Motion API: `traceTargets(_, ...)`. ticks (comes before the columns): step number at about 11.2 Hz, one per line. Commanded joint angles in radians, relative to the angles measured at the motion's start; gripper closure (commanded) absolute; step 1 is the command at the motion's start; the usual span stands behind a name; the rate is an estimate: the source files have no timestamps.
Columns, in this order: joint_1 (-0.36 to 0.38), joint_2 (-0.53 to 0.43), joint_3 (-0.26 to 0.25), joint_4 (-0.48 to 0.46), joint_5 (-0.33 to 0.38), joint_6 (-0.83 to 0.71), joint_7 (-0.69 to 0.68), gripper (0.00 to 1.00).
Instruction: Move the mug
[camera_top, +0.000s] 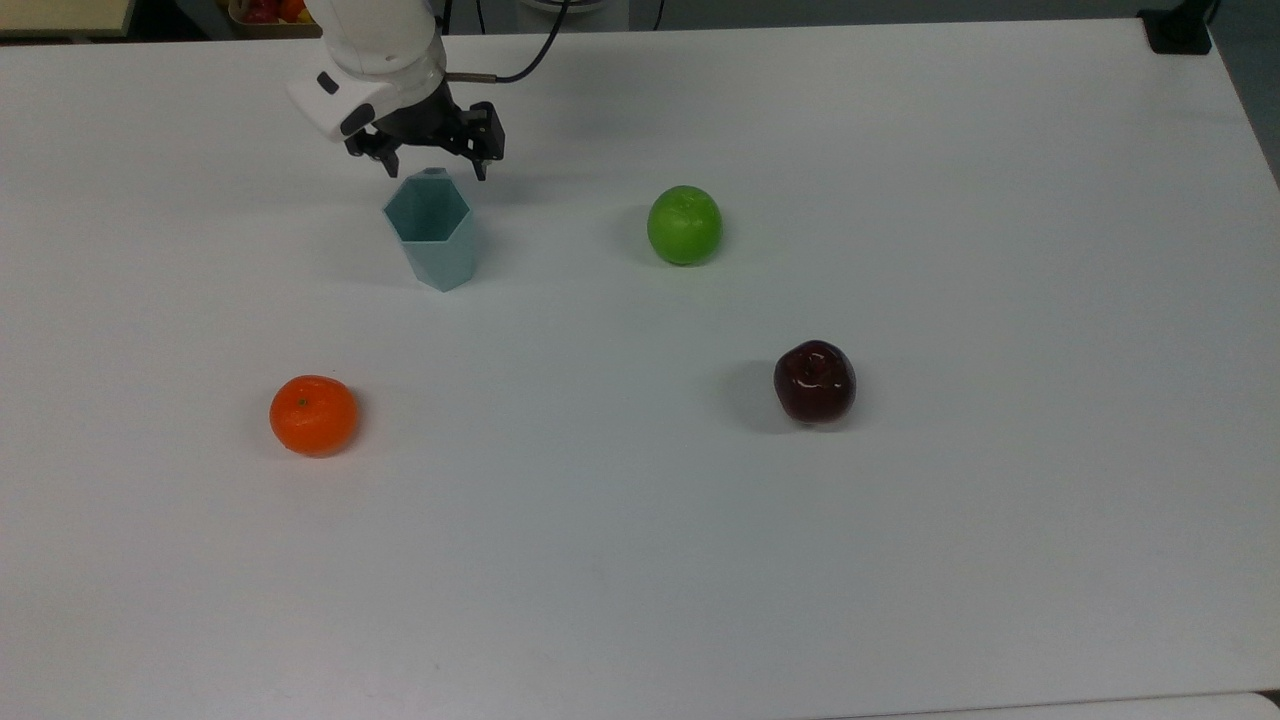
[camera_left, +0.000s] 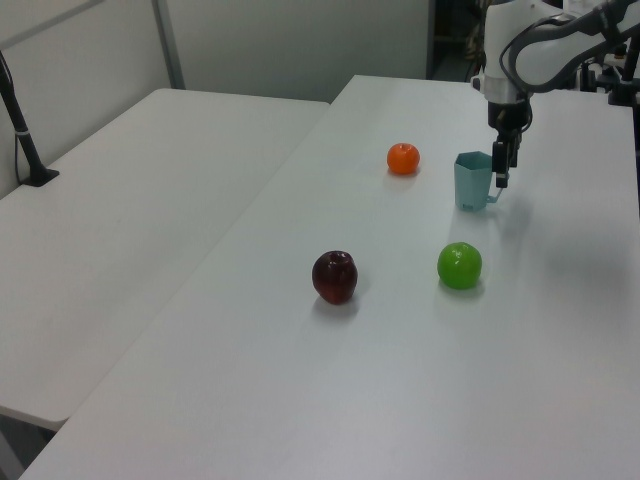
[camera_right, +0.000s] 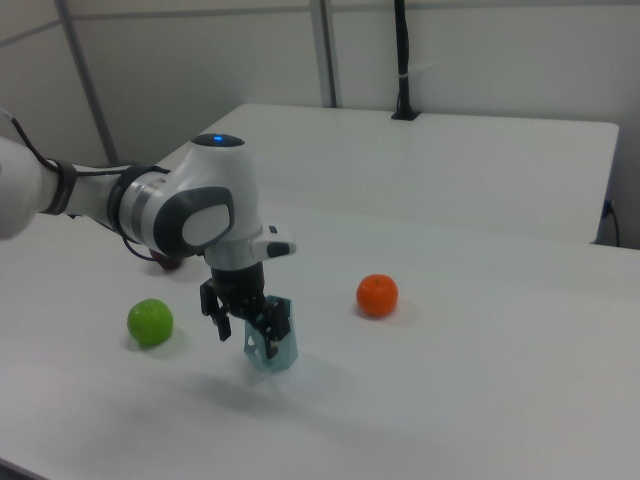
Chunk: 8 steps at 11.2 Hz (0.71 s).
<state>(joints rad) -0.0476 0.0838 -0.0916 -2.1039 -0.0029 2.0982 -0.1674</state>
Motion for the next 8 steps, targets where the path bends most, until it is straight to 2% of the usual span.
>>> traceTargets(1,-0.006,-0.053,0.0,0.149,-0.011,-0.134,0.031,0.0)
traceTargets(2,-0.008,-0.041,-0.002,0.253,-0.003,-0.201,0.045,0.0)
traceTargets(4,-0.018,-0.042,0.001,0.381,0.006,-0.304,0.092,0.0)
traceTargets(6,-0.023,-0.045,0.003,0.45,0.009,-0.366,0.106,0.0)
traceTargets(8,-0.052,-0.052,0.003,0.459,0.02,-0.366,0.108,0.0)
